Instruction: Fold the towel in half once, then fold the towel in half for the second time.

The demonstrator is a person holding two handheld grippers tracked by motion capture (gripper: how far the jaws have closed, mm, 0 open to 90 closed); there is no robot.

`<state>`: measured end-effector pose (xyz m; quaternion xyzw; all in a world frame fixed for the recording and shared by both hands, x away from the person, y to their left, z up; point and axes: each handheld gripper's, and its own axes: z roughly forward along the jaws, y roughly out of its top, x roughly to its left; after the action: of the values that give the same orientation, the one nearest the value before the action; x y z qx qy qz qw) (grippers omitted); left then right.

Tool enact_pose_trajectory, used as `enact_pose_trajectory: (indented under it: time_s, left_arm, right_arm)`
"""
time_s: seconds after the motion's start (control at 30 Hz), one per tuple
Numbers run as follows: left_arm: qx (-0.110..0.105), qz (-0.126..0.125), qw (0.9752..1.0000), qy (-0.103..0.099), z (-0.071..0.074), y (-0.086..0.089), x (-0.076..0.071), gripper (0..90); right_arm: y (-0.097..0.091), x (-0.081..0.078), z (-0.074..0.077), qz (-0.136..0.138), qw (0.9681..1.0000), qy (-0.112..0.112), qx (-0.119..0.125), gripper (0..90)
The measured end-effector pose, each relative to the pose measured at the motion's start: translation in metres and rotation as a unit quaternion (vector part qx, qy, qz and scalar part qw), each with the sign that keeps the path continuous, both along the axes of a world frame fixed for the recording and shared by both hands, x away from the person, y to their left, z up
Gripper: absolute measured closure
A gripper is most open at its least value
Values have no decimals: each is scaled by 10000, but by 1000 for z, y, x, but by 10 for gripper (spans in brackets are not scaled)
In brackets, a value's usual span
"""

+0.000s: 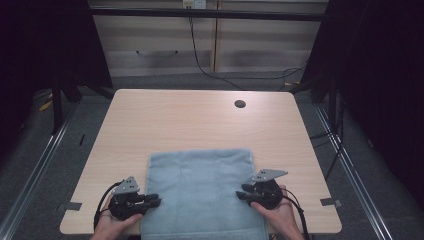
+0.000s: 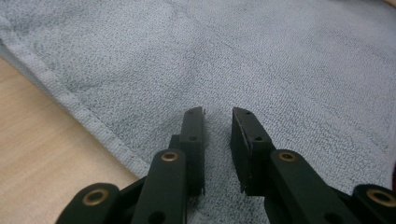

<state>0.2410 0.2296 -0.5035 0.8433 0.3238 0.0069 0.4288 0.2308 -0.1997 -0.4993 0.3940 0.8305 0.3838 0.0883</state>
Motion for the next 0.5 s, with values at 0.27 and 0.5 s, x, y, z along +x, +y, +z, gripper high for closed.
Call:
enact_pose_trajectory:
  time_s: [0.27, 0.5]
  left_arm:
    - [-243, -23, 9997, -50, 11, 0, 1, 661]
    - [-236, 346, 9990, -138, 17, 4, 35, 622]
  right_arm:
    - [3, -9, 6, 116, 9998, 117, 91, 581]
    - [-15, 29, 25, -289, 9987, -232, 347, 569]
